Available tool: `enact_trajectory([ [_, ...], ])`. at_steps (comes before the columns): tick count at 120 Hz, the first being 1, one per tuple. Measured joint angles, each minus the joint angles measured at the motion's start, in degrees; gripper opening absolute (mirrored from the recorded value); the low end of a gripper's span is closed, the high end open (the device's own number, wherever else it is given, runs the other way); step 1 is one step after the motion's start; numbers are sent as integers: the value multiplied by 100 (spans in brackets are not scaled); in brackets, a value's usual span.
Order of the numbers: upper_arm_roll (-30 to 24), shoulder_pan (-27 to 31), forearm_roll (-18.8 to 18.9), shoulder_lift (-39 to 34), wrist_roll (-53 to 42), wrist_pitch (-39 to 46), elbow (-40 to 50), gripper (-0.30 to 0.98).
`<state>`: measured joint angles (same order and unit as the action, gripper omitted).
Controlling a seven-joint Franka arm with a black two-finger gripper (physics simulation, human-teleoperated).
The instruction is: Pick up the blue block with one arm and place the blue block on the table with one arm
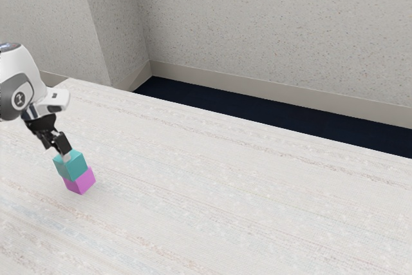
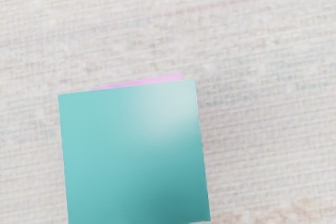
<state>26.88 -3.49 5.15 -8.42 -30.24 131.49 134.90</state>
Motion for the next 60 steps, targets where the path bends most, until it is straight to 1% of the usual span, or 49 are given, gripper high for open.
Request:
enact_trajectory([
  [23, 1, 26, -302, 494, -190, 4, -379, 69],
  [60, 2, 109, -476, 753, -379, 10, -384, 69],
])
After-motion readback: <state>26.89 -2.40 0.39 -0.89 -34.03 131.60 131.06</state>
